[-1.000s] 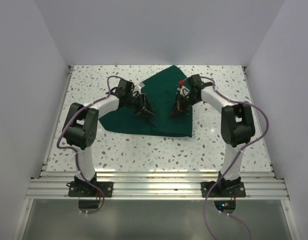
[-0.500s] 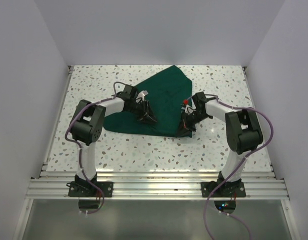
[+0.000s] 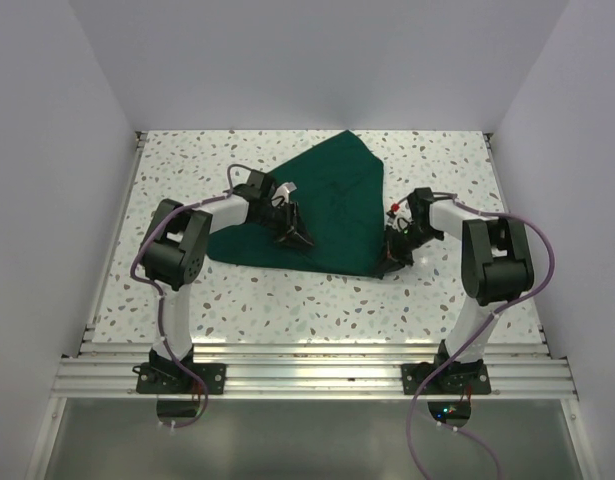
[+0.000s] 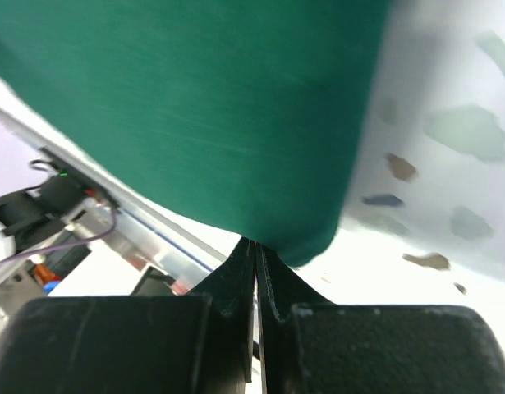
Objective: Prepare the surgical pack
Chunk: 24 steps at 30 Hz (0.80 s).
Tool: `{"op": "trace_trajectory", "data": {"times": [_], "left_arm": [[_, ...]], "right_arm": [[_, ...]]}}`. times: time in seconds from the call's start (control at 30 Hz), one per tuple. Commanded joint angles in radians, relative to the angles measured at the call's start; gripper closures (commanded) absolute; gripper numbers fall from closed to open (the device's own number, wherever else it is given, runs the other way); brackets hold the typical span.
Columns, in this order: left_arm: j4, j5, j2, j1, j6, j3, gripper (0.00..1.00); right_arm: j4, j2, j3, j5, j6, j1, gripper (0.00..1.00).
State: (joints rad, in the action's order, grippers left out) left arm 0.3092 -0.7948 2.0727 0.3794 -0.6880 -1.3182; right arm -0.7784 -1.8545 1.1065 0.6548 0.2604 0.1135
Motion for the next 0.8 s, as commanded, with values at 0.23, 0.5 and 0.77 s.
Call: {"op": "trace_trajectory", "data": {"times": [0.23, 0.5, 0.77], "left_arm": [[0.038, 0.066, -0.049, -0.005, 0.039, -0.047, 0.56], [0.096, 0.22, -0.268, -0.094, 0.143, -0.092, 0.04], [0.074, 0.304, -0.364, -0.378, 0.177, 0.04, 0.0]], "right_arm": [[-0.128, 0.077, 0.004, -0.13, -0.033, -0.029, 0.96], [-0.22, 0.147, 0.197, -0.109, -0.021, -0.028, 0.93], [-0.208, 0.149, 0.256, -0.029, 0.039, -0.021, 0.87]]}}
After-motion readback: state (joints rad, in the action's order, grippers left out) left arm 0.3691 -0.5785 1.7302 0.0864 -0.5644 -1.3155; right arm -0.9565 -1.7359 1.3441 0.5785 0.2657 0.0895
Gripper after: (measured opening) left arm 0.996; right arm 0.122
